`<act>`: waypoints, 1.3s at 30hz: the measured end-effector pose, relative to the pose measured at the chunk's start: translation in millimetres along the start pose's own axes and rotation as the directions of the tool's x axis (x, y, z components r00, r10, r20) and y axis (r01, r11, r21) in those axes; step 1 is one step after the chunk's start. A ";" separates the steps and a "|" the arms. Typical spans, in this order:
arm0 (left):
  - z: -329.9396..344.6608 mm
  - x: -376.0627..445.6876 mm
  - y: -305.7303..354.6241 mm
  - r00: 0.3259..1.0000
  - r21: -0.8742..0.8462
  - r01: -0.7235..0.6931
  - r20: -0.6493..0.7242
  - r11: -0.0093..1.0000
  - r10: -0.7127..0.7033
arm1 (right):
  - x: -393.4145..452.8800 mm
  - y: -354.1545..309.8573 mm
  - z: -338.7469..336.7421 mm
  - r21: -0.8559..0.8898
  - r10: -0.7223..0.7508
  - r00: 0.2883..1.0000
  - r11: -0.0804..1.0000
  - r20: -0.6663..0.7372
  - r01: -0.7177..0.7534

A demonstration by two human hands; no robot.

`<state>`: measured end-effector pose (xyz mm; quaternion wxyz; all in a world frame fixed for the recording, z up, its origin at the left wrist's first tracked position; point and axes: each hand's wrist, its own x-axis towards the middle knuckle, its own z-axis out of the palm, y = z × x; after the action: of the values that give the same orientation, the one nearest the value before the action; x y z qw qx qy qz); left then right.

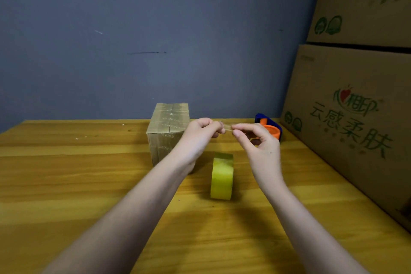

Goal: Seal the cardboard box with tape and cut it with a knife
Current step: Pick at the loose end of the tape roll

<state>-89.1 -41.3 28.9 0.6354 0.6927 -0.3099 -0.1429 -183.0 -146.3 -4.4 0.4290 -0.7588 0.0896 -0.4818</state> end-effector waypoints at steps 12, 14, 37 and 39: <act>1.5 -3.0 1.0 0.999 0.030 -0.006 -0.031 1.000 0.007 | -6.9 5.0 12.2 -0.263 -0.172 0.980 0.954 -0.096 0.142; 2.1 -3.6 1.3 0.999 0.046 -0.025 -0.047 0.999 0.028 | -8.9 7.7 16.4 -0.302 -0.194 0.976 0.940 -0.102 0.155; -12.2 3.3 -24.6 0.866 0.402 -0.468 0.031 0.787 0.499 | -8.8 8.3 14.4 -0.378 -0.239 0.968 0.906 -0.083 0.191; -12.6 2.7 -22.0 0.897 0.334 -0.425 0.031 0.842 0.440 | -6.4 8.4 12.1 -0.356 -0.217 0.975 0.916 -0.056 0.184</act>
<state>-74.2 -33.0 10.0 0.5323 0.7051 -0.4626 0.0746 -174.3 -141.1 -16.9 0.2315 -0.8042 0.1155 -0.5351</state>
